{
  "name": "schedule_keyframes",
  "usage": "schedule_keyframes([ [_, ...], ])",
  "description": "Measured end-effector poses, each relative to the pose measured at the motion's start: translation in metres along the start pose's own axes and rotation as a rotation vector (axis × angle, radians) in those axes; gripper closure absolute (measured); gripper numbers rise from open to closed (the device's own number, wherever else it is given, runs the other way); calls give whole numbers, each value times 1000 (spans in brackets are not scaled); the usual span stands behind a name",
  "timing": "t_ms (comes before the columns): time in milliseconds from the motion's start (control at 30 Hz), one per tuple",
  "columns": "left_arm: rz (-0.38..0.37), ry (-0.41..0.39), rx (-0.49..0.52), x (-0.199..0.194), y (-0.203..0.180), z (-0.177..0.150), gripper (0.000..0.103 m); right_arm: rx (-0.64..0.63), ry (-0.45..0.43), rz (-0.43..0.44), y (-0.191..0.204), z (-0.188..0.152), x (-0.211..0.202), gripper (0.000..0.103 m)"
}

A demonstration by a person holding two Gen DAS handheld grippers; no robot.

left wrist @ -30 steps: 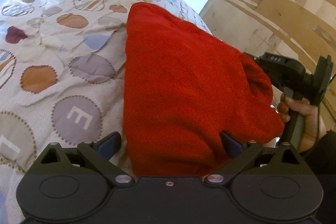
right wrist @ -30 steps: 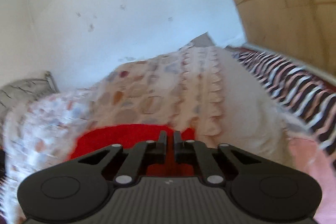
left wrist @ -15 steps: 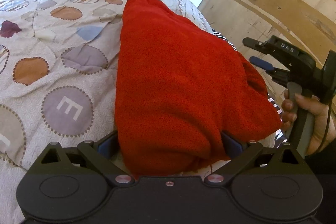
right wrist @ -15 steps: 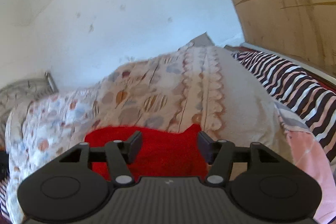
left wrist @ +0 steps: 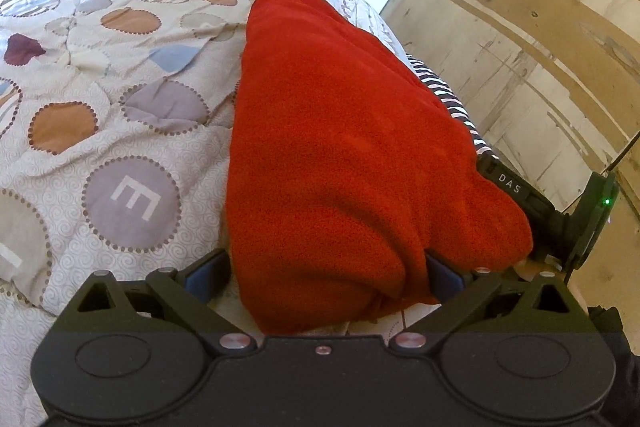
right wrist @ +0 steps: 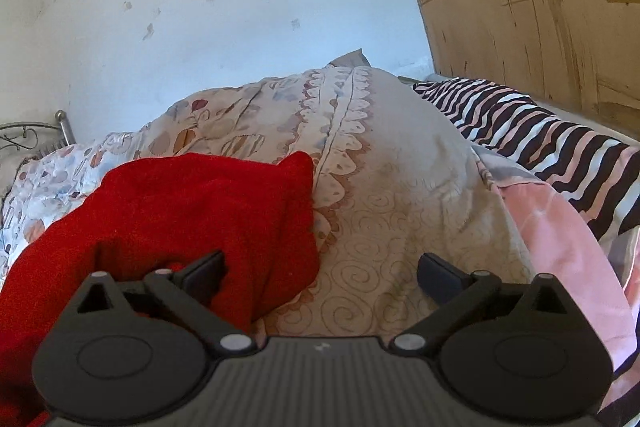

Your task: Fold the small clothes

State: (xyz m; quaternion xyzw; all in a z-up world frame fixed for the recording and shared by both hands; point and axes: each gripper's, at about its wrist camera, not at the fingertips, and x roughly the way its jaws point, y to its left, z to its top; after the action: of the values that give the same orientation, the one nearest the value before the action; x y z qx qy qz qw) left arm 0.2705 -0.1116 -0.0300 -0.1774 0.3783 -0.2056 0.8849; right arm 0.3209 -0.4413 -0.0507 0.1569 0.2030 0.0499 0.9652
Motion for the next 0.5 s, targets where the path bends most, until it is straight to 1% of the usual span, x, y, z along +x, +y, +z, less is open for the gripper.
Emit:
schedule_keyframes([
  [500, -9, -4, 0, 2, 2, 0, 1, -8, -85, -9, -1, -17, -4, 1],
])
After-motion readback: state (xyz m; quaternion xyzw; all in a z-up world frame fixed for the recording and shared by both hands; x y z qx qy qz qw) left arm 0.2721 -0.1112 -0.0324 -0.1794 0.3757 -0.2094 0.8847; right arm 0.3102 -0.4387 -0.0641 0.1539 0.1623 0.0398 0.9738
